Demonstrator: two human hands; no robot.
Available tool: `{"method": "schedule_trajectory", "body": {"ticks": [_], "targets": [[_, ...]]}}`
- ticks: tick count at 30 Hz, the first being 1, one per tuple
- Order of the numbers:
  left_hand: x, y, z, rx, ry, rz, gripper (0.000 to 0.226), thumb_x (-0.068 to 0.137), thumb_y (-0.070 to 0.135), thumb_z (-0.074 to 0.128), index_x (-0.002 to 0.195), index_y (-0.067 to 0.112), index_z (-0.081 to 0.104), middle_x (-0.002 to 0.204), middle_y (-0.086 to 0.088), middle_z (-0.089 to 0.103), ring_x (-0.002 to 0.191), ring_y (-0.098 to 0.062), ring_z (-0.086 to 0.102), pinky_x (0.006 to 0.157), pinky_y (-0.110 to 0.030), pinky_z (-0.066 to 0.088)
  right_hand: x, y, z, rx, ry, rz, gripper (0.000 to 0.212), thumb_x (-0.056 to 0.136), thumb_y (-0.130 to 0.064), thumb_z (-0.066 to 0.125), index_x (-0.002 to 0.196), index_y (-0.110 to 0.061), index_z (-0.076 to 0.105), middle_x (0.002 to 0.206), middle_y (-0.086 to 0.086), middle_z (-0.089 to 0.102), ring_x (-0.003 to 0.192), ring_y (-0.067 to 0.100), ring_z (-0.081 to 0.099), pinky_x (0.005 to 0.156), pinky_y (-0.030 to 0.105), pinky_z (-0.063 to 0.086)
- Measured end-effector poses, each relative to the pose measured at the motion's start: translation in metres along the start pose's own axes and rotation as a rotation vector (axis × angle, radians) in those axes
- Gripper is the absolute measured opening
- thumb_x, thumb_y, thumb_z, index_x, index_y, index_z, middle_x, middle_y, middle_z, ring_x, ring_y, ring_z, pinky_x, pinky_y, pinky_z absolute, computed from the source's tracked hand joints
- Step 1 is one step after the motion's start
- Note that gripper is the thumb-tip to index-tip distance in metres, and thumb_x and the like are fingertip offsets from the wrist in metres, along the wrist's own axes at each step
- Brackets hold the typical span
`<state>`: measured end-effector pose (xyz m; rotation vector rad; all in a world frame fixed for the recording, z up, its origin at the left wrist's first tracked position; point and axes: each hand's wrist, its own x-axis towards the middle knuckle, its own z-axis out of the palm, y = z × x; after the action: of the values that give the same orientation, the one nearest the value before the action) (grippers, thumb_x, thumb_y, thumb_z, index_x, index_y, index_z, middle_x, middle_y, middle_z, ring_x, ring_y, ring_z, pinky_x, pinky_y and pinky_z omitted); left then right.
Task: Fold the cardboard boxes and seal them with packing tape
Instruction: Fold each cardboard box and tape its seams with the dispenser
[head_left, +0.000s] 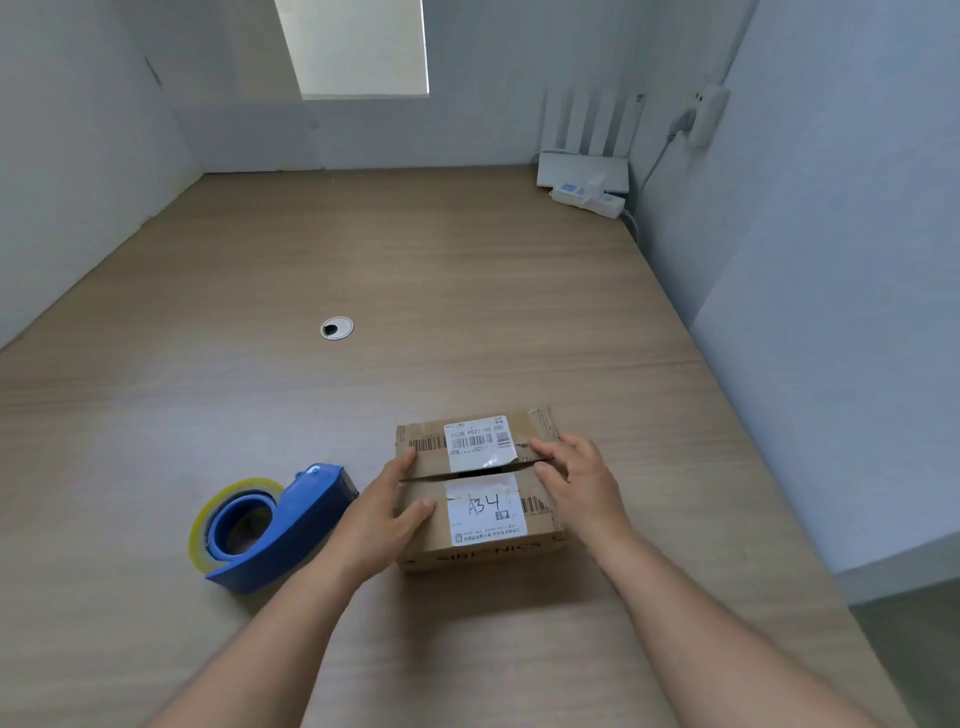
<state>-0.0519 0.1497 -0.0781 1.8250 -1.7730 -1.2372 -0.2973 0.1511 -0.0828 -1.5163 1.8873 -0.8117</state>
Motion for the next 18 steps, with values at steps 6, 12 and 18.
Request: {"method": "schedule_trajectory", "body": {"ticks": [6,12,18], "targets": [[-0.014,-0.027,-0.014,0.019,0.002,0.003,0.06,0.091,0.043,0.057,0.143,0.044,0.028,0.12,0.016,0.049,0.092,0.004,0.052,0.067,-0.011,0.045,-0.03,0.002,0.007,-0.037,-0.105,-0.049,0.052,0.089,-0.029,0.063,0.138,-0.024,0.049,0.131,-0.006,0.048,0.119,0.009,0.047,0.096,0.014,0.032],[-0.017,-0.028,-0.007,0.027,0.039,0.061,0.062,0.095,0.039,0.052,0.149,0.032,0.021,0.142,0.007,0.04,0.117,-0.012,0.052,0.095,-0.031,0.048,-0.047,0.003,0.01,-0.044,-0.032,-0.087,0.048,0.089,-0.023,0.065,0.134,-0.013,0.054,0.133,-0.002,0.052,0.125,0.013,0.047,0.105,0.017,0.03],[-0.021,-0.025,0.001,-0.012,0.05,0.139,0.085,0.089,0.045,0.059,0.153,0.031,0.005,0.145,0.01,0.037,0.13,-0.013,0.043,0.108,-0.04,0.04,-0.054,-0.002,0.011,0.138,-0.025,0.043,0.054,0.085,-0.017,0.068,0.135,-0.02,0.05,0.125,-0.008,0.052,0.118,0.01,0.052,0.101,0.018,0.037]]}}
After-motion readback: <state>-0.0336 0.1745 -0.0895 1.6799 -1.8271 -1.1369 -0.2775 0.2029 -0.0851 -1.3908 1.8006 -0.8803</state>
